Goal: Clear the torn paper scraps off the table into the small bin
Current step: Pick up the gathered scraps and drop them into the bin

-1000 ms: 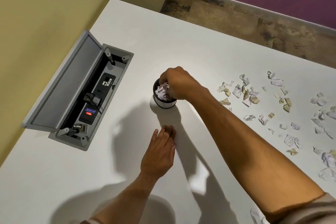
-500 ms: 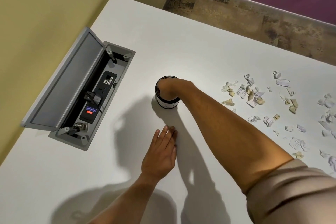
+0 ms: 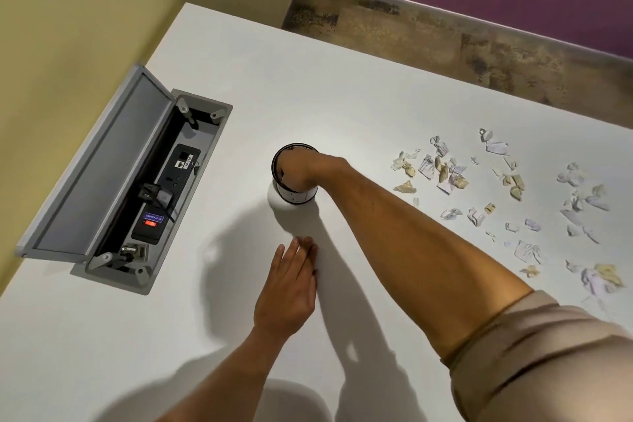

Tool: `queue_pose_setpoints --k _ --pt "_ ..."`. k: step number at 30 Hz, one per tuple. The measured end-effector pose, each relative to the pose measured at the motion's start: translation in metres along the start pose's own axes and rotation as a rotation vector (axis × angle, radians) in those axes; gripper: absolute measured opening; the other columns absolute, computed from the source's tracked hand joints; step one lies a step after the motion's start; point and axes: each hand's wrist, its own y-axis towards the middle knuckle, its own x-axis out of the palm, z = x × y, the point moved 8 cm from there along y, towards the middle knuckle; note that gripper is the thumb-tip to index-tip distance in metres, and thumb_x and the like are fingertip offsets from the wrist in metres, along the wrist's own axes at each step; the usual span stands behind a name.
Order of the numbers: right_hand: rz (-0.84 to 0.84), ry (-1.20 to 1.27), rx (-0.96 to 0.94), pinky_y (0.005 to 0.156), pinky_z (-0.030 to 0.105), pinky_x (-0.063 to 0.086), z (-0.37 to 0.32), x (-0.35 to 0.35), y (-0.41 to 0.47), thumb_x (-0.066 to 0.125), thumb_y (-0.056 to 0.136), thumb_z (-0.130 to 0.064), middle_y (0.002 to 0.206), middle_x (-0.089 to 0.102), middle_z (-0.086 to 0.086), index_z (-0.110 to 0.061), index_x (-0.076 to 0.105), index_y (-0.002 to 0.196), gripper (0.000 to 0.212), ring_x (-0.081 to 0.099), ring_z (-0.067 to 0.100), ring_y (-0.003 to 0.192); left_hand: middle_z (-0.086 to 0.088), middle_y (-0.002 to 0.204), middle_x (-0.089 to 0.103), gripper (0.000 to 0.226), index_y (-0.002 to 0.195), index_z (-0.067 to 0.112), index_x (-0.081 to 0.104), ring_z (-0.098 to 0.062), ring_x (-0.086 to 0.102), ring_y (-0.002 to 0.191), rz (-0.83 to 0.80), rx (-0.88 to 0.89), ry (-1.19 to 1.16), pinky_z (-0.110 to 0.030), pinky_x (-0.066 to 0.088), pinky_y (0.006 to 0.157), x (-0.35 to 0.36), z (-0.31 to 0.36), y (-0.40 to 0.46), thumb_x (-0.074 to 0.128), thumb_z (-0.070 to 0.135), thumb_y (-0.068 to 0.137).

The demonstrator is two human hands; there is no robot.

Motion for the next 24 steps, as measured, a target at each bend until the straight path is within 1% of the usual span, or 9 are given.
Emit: queue_pose_setpoints --k 1,4,8,12,16,18,21,22,24 --pt "0.041 0.033 -0.021 0.063 0.03 0.047 0.0 -0.005 -0.005 0.041 0.089 -0.004 0.081 0.057 0.002 -0.008 0.058 0.078 0.022 0.054 0.025 0.084 -0.006 0.157 0.032 0.051 0.15 0.009 0.034 -0.019 0.018 0.15 -0.007 -0.005 -0.002 -0.045 0.021 0.12 0.0 -0.001 0.0 0.036 0.027 0.103" --pt "0.161 0.222 -0.032 0.076 0.034 0.054 0.01 -0.014 -0.021 0.047 0.085 -0.005 0.103 0.067 0.011 -0.008 0.07 0.095 0.026 0.062 0.027 0.091 -0.006 0.157 0.033 0.05 0.15 0.01 0.035 -0.019 0.019 0.149 -0.018 -0.009 0.009 -0.046 0.021 0.12 0.001 0.0 0.0 0.036 0.027 0.103" --pt "0.332 0.468 -0.022 0.075 0.021 0.043 0.029 -0.02 -0.048 0.053 0.083 0.0 0.1 0.07 0.006 -0.012 0.074 0.099 0.029 0.061 0.019 0.097 -0.007 0.156 0.034 0.05 0.149 0.009 0.036 -0.022 0.022 0.149 -0.034 -0.018 0.046 -0.046 0.019 0.12 0.003 -0.002 0.0 0.029 0.031 0.104" --pt "0.589 0.711 -0.011 0.089 0.021 0.046 0.05 -0.016 -0.101 0.042 0.082 0.009 0.108 0.072 0.006 -0.008 0.072 0.108 0.043 0.063 0.014 0.099 -0.011 0.153 0.039 0.05 0.146 0.005 0.041 -0.03 0.03 0.145 -0.005 0.008 0.092 -0.05 0.025 0.117 0.002 0.002 0.0 0.029 0.028 0.103" --pt "0.72 0.826 0.089 0.096 0.022 0.047 0.085 0.027 -0.155 0.045 0.09 0.003 0.114 0.07 0.0 -0.012 0.07 0.113 0.036 0.063 0.01 0.106 -0.016 0.145 0.047 0.045 0.138 0.002 0.049 -0.035 0.04 0.136 0.004 -0.018 0.114 -0.052 0.03 0.113 -0.007 0.009 0.002 0.04 0.019 0.097" --pt "0.775 0.893 0.191 0.095 0.016 0.046 0.108 0.058 -0.182 0.045 0.092 0.0 0.119 0.068 -0.003 -0.015 0.068 0.115 0.036 0.061 0.005 0.106 -0.016 0.143 0.048 0.042 0.135 0.002 0.051 -0.036 0.042 0.134 0.002 -0.013 0.102 -0.053 0.032 0.111 -0.01 0.018 0.0 0.041 0.017 0.097" --pt "0.82 0.984 0.319 0.075 -0.004 0.038 0.135 0.107 -0.215 0.044 0.094 -0.001 0.118 0.064 -0.01 -0.016 0.066 0.117 0.036 0.056 -0.01 0.091 -0.015 0.144 0.047 0.042 0.136 0.003 0.05 -0.036 0.04 0.135 -0.029 0.076 0.063 -0.053 0.031 0.111 -0.006 0.044 -0.009 0.038 0.019 0.098" --pt "0.837 1.007 0.35 0.072 -0.006 0.037 0.143 0.124 -0.226 0.044 0.094 -0.001 0.117 0.064 -0.009 -0.016 0.066 0.117 0.035 0.055 -0.011 0.089 -0.014 0.145 0.047 0.042 0.136 0.004 0.05 -0.036 0.039 0.136 -0.045 0.101 0.053 -0.052 0.031 0.111 -0.002 0.055 -0.014 0.039 0.02 0.099" --pt "0.886 1.024 0.405 0.078 -0.002 0.04 0.157 0.156 -0.248 0.047 0.093 -0.003 0.117 0.066 -0.004 -0.017 0.066 0.117 0.034 0.057 -0.006 0.092 -0.012 0.147 0.045 0.044 0.138 0.005 0.049 -0.034 0.036 0.139 -0.083 0.14 0.033 -0.051 0.029 0.113 0.007 0.079 -0.023 0.04 0.024 0.1"
